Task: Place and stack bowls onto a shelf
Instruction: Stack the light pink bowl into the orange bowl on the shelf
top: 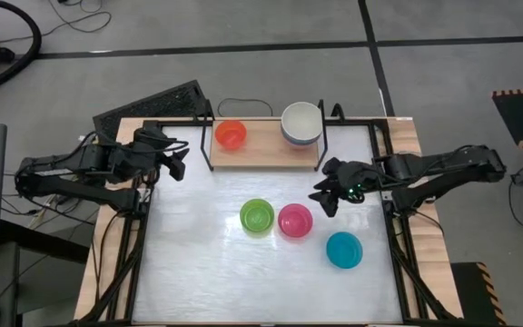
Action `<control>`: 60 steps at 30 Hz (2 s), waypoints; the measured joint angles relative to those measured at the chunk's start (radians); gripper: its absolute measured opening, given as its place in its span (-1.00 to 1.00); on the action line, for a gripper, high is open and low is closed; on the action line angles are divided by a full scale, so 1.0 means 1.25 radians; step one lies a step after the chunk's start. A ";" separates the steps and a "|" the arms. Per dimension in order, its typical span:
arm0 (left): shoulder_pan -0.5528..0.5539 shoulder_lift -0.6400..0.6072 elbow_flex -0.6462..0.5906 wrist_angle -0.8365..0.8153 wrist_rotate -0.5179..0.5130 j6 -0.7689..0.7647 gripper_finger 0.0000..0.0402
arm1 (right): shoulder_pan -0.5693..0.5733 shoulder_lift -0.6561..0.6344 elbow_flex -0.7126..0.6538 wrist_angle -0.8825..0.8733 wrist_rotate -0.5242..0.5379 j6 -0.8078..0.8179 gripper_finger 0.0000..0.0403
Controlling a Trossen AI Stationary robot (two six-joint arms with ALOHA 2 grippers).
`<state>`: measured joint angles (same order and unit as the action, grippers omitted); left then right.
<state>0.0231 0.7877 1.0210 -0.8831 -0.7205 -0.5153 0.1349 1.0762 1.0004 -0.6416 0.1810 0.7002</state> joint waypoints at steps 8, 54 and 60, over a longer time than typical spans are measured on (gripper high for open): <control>0.000 0.002 -0.003 0.043 -0.001 0.008 0.19 | -0.006 0.008 -0.001 0.024 0.000 -0.004 0.08; 0.000 0.002 -0.002 0.071 -0.020 0.005 0.19 | -0.011 0.040 0.000 0.043 -0.001 -0.025 0.08; 0.000 0.002 -0.002 0.071 -0.020 0.004 0.19 | -0.011 0.040 0.000 0.043 -0.001 -0.025 0.08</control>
<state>0.0235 0.7902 1.0183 -0.7940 -0.7452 -0.5102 0.1215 1.1259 1.0004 -0.5873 0.1802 0.6689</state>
